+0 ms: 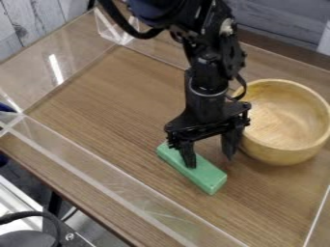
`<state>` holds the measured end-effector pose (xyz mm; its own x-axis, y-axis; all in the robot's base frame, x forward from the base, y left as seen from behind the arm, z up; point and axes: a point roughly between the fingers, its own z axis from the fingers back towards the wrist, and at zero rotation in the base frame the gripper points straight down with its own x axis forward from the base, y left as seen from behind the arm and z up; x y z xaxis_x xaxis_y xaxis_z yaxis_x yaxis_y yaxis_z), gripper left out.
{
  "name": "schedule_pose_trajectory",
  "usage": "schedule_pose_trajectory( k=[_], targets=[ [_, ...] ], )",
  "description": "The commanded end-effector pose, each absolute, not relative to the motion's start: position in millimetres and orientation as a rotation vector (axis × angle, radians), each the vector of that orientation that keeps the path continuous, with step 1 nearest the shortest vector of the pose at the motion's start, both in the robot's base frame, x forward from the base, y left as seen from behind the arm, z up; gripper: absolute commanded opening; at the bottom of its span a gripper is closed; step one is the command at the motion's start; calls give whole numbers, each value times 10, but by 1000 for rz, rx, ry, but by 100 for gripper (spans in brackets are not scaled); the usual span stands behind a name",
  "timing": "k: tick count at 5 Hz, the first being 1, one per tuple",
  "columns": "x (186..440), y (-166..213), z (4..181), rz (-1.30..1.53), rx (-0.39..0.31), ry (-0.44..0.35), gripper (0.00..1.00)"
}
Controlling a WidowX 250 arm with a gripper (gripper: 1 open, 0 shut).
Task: Put the green block in the brown bowl
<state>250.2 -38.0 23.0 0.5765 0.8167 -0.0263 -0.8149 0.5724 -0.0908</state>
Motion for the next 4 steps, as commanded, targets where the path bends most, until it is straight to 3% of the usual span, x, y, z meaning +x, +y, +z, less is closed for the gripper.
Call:
schedule_pose_trajectory(
  k=[1, 4],
  targets=[
    [2425, -350, -74, 975, -55, 17, 100],
    [2399, -327, -162, 1012, -20, 11, 100]
  ],
)
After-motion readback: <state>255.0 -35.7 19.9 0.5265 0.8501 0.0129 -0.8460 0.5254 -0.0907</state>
